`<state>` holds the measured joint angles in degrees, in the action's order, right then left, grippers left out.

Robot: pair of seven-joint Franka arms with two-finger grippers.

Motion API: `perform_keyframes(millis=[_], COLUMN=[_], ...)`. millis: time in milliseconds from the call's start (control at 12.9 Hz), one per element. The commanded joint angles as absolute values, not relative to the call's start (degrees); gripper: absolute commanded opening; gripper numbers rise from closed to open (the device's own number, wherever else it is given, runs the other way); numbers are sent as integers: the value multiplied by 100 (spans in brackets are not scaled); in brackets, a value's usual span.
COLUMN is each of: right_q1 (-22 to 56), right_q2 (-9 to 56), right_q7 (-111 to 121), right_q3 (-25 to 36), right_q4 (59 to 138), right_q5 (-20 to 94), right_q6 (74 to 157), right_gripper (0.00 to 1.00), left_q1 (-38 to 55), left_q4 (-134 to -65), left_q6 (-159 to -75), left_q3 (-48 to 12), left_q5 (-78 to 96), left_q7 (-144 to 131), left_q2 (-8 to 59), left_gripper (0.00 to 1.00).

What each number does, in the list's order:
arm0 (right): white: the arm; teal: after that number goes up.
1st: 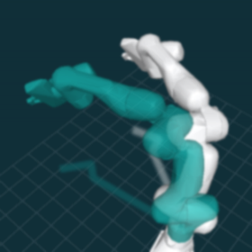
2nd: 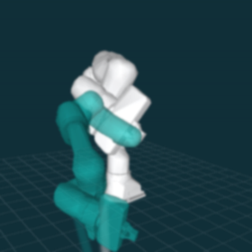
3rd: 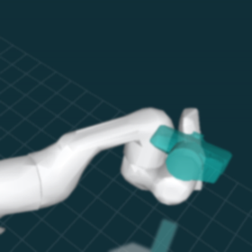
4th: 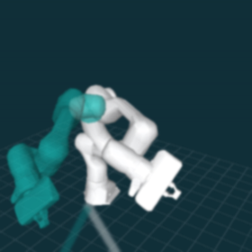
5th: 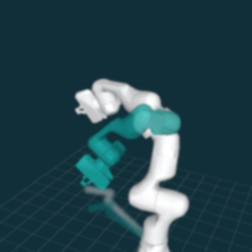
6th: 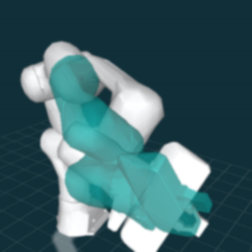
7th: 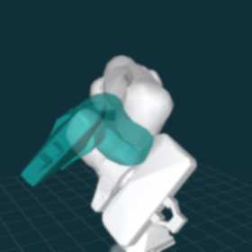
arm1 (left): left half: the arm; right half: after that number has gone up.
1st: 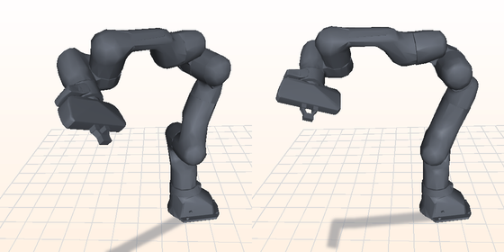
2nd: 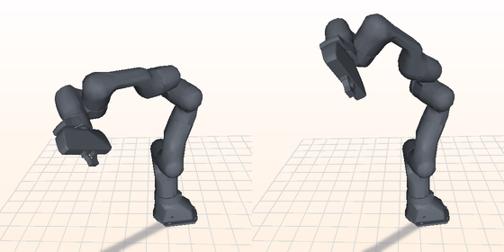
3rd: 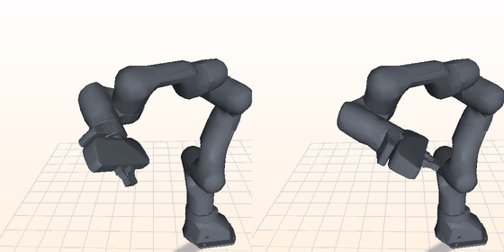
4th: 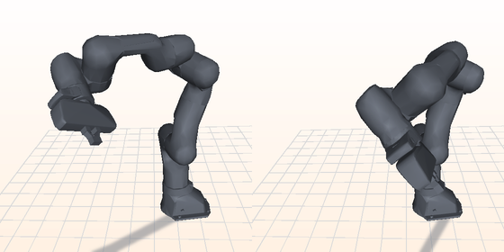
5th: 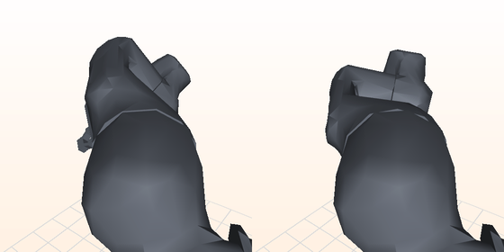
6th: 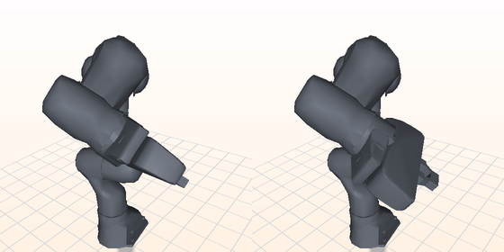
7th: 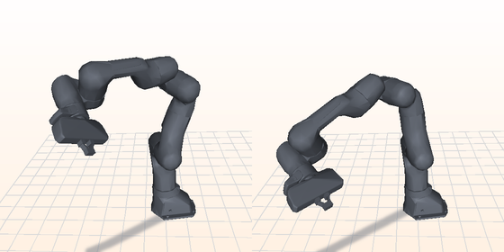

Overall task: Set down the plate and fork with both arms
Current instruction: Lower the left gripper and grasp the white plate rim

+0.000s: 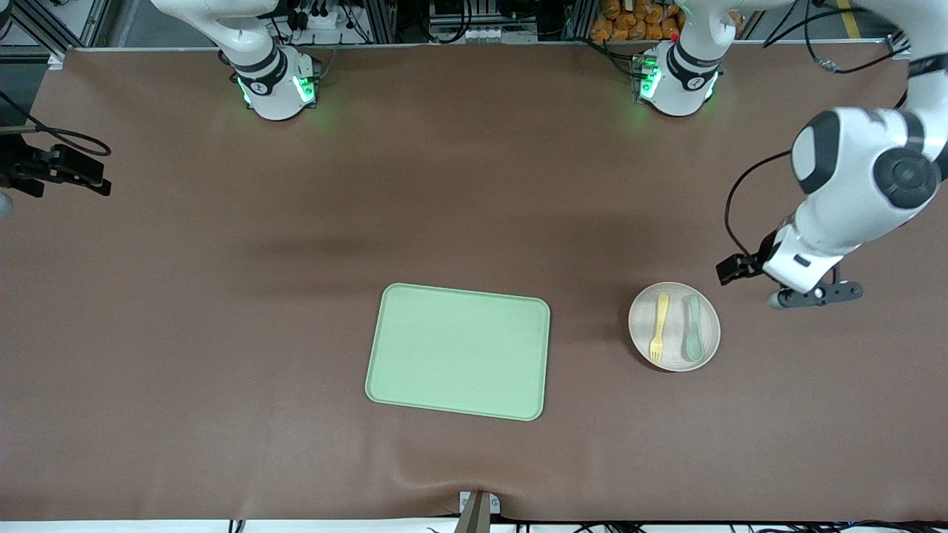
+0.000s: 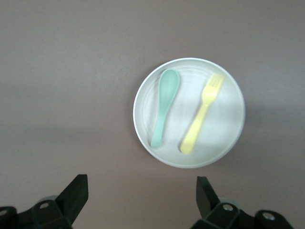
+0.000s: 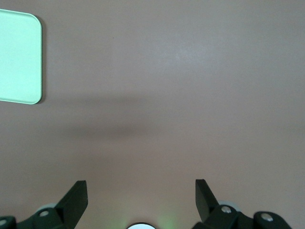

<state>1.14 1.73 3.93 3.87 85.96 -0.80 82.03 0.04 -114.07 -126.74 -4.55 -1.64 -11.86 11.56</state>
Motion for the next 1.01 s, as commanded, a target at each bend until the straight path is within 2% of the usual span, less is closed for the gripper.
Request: perform_keyframes(millis=[0, 619, 929], right_q1=[79, 79, 70], right_q2=[44, 44, 44], right_q7=[466, 466, 466], right_q3=[352, 352, 352], right_q4=[8701, 8701, 8701], right_q5=[-97, -97, -97], right_q6=[8235, 8244, 8244], right_gripper=[100, 100, 100], left_q1=[-53, -185, -281], left_q4=[-11688, -11777, -11698], left_q6=[-13496, -14641, -14924], left_q3=[-448, -448, -431], left_q5=[-70, -105, -141], left_q7=[-1257, -1248, -1178], left_q2=[1554, 2539, 2777], left_gripper=[100, 100, 89])
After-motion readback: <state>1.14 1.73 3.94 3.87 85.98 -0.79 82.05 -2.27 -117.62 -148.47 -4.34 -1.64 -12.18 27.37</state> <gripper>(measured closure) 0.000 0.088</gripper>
